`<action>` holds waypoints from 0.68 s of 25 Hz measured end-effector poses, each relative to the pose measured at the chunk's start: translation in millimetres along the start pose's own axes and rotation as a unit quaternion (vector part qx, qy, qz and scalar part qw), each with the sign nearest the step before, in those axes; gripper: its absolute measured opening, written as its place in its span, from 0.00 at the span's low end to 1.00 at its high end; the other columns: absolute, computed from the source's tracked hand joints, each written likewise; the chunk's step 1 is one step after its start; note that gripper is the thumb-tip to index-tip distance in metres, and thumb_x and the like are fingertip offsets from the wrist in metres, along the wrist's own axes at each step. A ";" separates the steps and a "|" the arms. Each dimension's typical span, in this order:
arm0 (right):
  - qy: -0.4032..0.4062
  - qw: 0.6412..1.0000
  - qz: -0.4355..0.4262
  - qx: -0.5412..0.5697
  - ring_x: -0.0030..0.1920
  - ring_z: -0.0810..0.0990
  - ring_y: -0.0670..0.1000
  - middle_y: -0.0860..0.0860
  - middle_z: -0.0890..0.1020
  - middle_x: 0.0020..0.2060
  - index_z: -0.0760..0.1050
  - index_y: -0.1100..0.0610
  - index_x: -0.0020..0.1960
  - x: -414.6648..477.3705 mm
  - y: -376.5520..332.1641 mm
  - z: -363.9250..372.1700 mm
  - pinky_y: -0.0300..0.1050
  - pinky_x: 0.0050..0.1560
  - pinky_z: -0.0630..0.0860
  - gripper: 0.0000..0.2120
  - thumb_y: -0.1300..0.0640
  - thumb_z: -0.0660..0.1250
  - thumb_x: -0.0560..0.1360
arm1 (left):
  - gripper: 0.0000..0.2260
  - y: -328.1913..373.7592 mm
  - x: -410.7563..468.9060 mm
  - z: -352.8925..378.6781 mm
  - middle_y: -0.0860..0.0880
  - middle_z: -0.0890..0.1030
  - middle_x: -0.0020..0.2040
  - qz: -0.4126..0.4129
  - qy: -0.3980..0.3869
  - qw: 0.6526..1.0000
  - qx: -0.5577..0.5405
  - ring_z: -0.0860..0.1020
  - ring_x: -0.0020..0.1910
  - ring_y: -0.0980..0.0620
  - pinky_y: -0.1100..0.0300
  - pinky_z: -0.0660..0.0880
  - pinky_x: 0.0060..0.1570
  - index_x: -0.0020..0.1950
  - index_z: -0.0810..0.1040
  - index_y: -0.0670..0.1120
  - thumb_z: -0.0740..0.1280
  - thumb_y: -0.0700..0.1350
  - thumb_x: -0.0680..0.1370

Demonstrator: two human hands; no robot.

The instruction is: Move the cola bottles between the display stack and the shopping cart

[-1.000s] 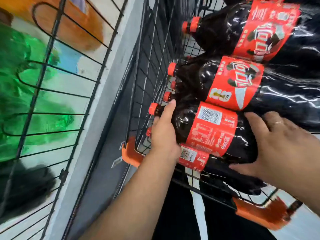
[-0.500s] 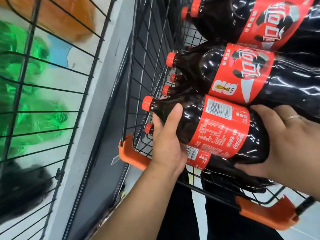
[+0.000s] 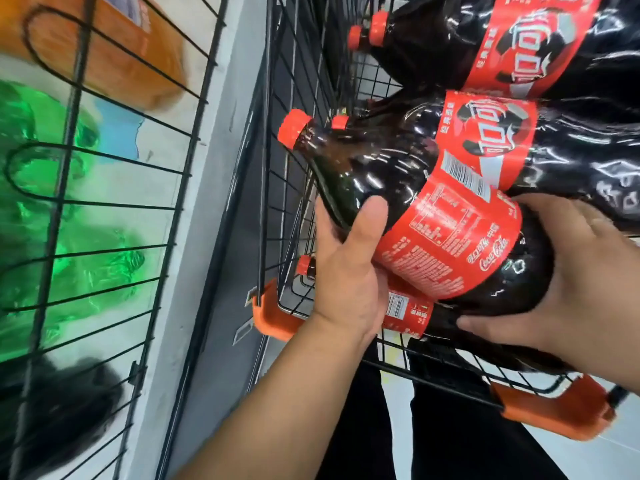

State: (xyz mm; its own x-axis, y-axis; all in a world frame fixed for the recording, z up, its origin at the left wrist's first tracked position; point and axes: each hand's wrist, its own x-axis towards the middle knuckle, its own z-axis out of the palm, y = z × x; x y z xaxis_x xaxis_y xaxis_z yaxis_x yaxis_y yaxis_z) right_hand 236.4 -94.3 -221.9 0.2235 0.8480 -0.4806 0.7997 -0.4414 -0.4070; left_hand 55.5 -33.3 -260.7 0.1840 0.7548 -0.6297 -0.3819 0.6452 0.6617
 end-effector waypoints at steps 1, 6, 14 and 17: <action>0.005 0.999 0.014 0.034 0.56 0.73 0.51 0.49 0.74 0.57 0.63 0.45 0.68 -4.6 -8.7 -3.0 0.58 0.56 0.76 0.59 0.20 0.67 0.41 | 0.58 6.3 2.1 2.4 0.31 0.76 0.67 0.014 -0.011 1.000 0.003 0.80 0.59 0.41 0.47 0.81 0.58 0.78 0.63 0.39 0.84 0.63 0.57; 0.036 0.988 0.053 0.144 0.54 0.72 0.46 0.42 0.70 0.53 0.64 0.44 0.66 -23.9 -48.1 -21.9 0.46 0.50 0.68 0.57 0.28 0.73 0.41 | 0.59 38.0 5.1 20.2 0.32 0.74 0.70 0.050 -0.081 0.995 0.012 0.77 0.66 0.36 0.38 0.77 0.63 0.79 0.61 0.41 0.85 0.61 0.57; 0.076 0.976 0.018 0.203 0.56 0.76 0.49 0.45 0.75 0.59 0.61 0.43 0.67 -63.4 -95.9 -65.1 0.50 0.50 0.74 0.54 0.30 0.77 0.45 | 0.54 104.4 -35.0 51.1 0.32 0.75 0.69 0.120 -0.137 0.983 -0.010 0.77 0.65 0.33 0.34 0.74 0.64 0.77 0.64 0.42 0.85 0.57 0.59; 0.079 0.971 -0.023 0.225 0.56 0.76 0.48 0.43 0.75 0.58 0.60 0.40 0.65 -80.0 -110.7 -88.2 0.49 0.51 0.74 0.51 0.33 0.78 0.47 | 0.52 132.3 -61.1 64.1 0.32 0.75 0.68 0.141 -0.135 0.981 0.000 0.79 0.62 0.35 0.36 0.77 0.61 0.76 0.66 0.45 0.85 0.57 0.58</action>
State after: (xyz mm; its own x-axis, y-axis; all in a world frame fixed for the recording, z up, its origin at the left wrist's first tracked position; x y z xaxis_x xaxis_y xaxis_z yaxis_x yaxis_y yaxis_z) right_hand 179.1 -87.4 -69.9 0.3036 0.8889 -0.3430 0.4949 -0.4548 -0.7404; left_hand 51.8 13.6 -108.5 0.3050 0.9068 -0.2909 -0.4516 0.4066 0.7942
